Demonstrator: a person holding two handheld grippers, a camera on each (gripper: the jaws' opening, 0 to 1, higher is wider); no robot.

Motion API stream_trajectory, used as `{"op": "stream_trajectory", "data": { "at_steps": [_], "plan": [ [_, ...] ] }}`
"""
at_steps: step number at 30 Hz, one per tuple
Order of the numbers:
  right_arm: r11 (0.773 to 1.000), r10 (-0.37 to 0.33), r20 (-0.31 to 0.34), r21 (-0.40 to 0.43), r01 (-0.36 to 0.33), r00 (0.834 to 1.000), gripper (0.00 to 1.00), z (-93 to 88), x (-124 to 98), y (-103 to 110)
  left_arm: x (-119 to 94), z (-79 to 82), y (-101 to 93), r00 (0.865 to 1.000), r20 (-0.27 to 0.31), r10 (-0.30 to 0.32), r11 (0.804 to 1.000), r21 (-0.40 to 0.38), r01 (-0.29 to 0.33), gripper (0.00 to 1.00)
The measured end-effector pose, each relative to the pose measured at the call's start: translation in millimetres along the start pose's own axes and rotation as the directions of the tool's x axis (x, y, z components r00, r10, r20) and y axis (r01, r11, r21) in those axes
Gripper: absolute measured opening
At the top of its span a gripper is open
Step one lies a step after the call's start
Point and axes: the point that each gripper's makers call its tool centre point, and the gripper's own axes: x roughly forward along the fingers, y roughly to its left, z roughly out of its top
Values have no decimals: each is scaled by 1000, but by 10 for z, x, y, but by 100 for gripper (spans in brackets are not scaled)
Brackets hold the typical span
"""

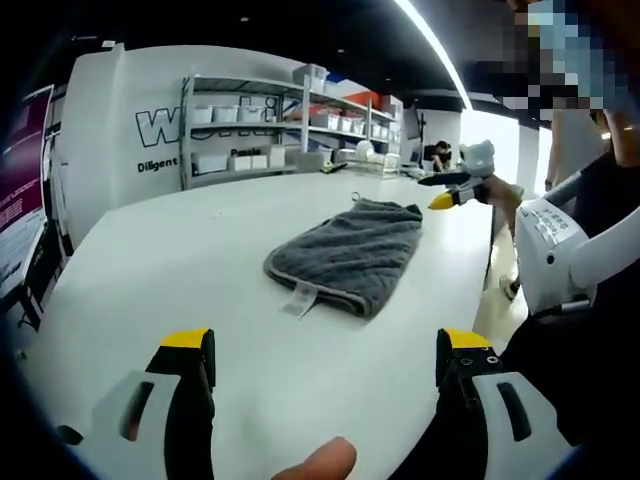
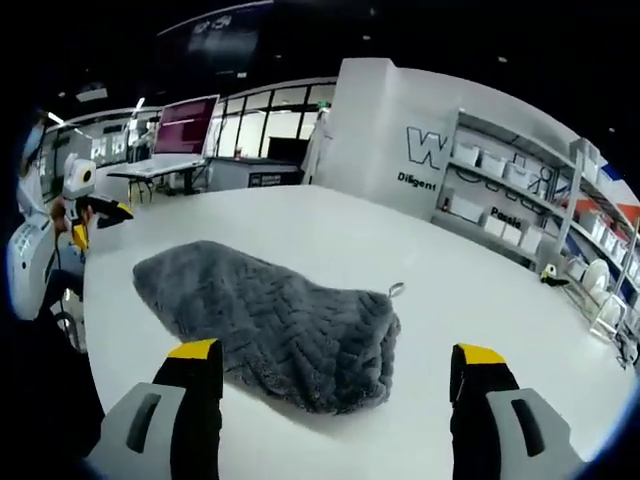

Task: Open the folded towel by lifting each exposed corner and separating the folded layers until the towel lies flat within the target outline without major curled edges

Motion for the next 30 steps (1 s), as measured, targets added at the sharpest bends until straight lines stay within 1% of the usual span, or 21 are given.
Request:
{"op": "stream_trajectory", "data": {
  "at_steps": [3,5,7,10,13,15,17,21,22,25,26,28,30],
  "plan": [
    [999,32,-8,-24,-32,999,94,44,79,15,0,4,3,1000,2,2,1000,-3,-2,90],
    [995,79,-11,-56,-80,997,92,76,140,106,1,1,5,1000,0,4,1000,-2,-4,90],
    [990,126,-7,-71,-126,992,90,118,204,198,-2,3,2,1000,1,5,1000,-1,-5,90],
    [984,156,-3,-87,-156,988,83,183,290,273,-9,9,2,1000,3,7,1000,-1,-7,90],
    [971,203,-11,-123,-203,979,78,247,382,392,-22,8,8,1000,3,12,1000,-1,-12,90],
    [959,246,-14,-145,-245,969,76,298,446,513,-30,4,14,1000,2,16,1000,-3,-16,90],
    [948,280,-12,-155,-279,960,70,342,496,614,-39,1,21,1000,2,21,1000,-5,-21,90],
    [918,363,-12,-164,-360,932,60,402,591,870,-52,-3,29,1000,2,28,1000,-9,-28,90],
    [913,374,-15,-167,-371,927,58,405,609,910,-56,-4,30,1000,2,29,1000,-9,-29,90],
    [890,424,-32,-168,-423,905,52,411,702,1106,-61,-7,28,1000,4,28,1000,-8,-27,90],
    [880,444,-43,-168,-444,895,50,399,727,1171,-61,-9,30,1000,5,27,1000,-9,-27,90],
    [856,480,-72,-180,-485,874,45,356,774,1295,-60,-10,36,1000,12,26,1000,-15,-26,90],
    [842,498,-103,-179,-509,861,41,299,833,1384,-62,-15,39,1000,18,17,1000,-23,-17,90]
  ]
}}
